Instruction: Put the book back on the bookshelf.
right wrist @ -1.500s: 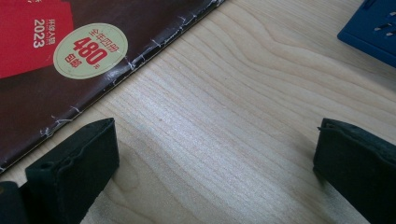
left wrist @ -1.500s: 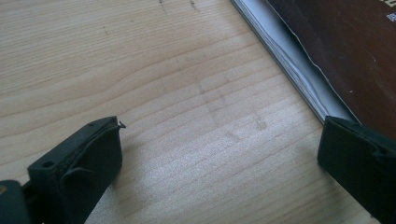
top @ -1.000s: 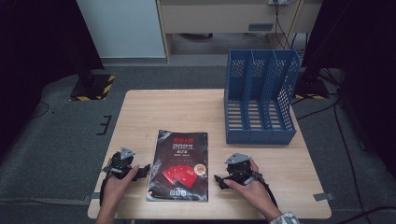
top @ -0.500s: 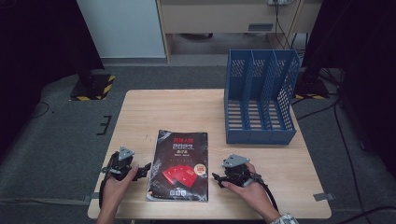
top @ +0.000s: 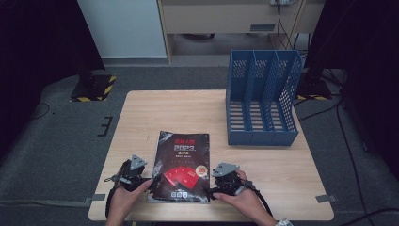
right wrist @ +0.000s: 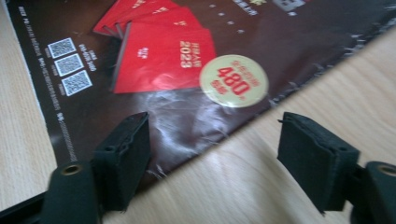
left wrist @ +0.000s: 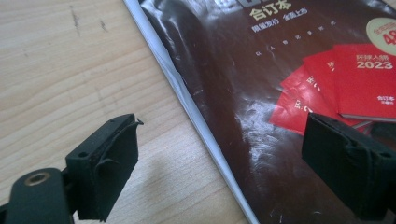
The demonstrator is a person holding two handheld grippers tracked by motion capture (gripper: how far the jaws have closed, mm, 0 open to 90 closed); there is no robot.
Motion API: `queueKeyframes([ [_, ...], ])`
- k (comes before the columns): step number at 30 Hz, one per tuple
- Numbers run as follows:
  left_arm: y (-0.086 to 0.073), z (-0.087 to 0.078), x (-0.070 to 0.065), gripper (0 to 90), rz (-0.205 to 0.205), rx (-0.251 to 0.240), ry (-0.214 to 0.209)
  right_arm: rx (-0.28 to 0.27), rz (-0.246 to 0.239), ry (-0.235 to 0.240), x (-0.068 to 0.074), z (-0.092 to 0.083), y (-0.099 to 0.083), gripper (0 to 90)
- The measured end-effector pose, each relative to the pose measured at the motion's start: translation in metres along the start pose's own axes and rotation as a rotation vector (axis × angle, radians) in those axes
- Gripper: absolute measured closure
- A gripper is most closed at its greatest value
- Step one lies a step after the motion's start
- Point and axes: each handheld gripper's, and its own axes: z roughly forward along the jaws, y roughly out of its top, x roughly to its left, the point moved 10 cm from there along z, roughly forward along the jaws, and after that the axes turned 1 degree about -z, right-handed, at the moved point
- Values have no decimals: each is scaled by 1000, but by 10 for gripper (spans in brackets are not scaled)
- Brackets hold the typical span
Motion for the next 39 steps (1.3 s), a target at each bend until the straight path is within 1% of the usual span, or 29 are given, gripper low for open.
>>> queueKeyframes([
  [2, -1, 2, -1, 107, 1, 9, -1, 3, 2, 10, 4, 4, 0, 199],
  [5, -2, 3, -2, 113, 4, 20, -6, 2, 15, 16, 7, 7, 0, 177],
  [9, -5, 5, -5, 135, 15, 38, -15, 0, 25, 18, 6, 7, 0, 168],
  [11, -5, 6, -5, 158, 14, 44, -17, 1, 23, 17, 6, 8, 0, 163],
  [16, -6, 8, -5, 177, 13, 50, -18, -2, 56, 29, 4, 11, -2, 124],
  [19, -8, 11, -5, 181, 15, 64, -15, -1, 53, 30, 4, 11, -2, 123],
  [22, -8, 12, -5, 183, 12, 68, -18, -4, 54, 32, 6, 12, -1, 123],
  [25, -9, 13, -6, 207, -1, 70, -33, -5, 47, 40, 10, 14, 1, 125],
  [27, -9, 13, -8, 245, -16, 67, -53, -6, 35, 44, 12, 16, 2, 130],
  [29, -9, 12, -8, 274, -9, 67, -58, -7, 32, 35, 12, 17, 3, 130],
  [31, -8, 12, -10, 328, -6, 59, -69, -5, 28, 32, 12, 17, 3, 131],
  [33, -7, 12, -13, 364, -1, 54, -88, -2, 25, 33, 13, 17, 3, 131],
  [35, -7, 12, -14, 373, 1, 53, -86, -2, 22, 33, 13, 17, 3, 131],
  [39, -6, 12, -13, 397, -18, 48, -89, 0, 21, 35, 13, 17, 2, 131],
])
